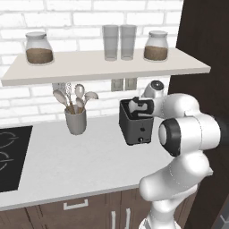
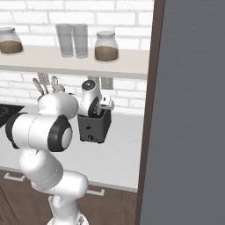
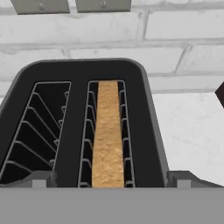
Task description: Start the toaster. Once the lever pops up, take the bread to the plate on the dining counter.
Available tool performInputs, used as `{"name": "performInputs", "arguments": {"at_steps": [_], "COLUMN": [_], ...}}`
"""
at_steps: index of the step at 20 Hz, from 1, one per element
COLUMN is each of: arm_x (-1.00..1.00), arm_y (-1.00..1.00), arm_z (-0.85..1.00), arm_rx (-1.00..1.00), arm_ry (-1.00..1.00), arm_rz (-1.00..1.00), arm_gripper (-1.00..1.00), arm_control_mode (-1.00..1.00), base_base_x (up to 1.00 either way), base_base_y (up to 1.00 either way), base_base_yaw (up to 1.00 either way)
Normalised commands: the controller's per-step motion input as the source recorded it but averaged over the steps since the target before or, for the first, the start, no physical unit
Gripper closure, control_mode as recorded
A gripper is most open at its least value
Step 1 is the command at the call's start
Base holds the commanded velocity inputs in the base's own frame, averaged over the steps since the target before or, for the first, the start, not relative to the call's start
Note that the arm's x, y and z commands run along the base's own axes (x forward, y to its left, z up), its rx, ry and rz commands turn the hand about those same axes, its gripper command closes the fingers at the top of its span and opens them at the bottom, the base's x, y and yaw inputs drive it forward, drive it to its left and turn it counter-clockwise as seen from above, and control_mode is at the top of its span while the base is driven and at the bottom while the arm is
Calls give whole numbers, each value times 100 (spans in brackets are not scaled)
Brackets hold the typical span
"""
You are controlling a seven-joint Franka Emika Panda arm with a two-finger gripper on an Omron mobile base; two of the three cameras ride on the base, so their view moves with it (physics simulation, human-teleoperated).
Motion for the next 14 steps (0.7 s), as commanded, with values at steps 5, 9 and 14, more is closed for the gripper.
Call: {"name": "performInputs", "arguments": {"at_steps": [5,9,14], "arm_x": [7,0,0], "arm_y": [8,1,5], "arm_z": [-23,-5,0], "arm_rx": [0,0,0], "arm_ry": [0,-2,-2], "arm_rz": [0,0,0], "arm_gripper": [-100,-100,-100], "arm_control_mode": [-100,-100,-100], "base_base_x": [0,0,0], "base_base_y": [0,0,0], "base_base_yaw": [0,0,0]}}
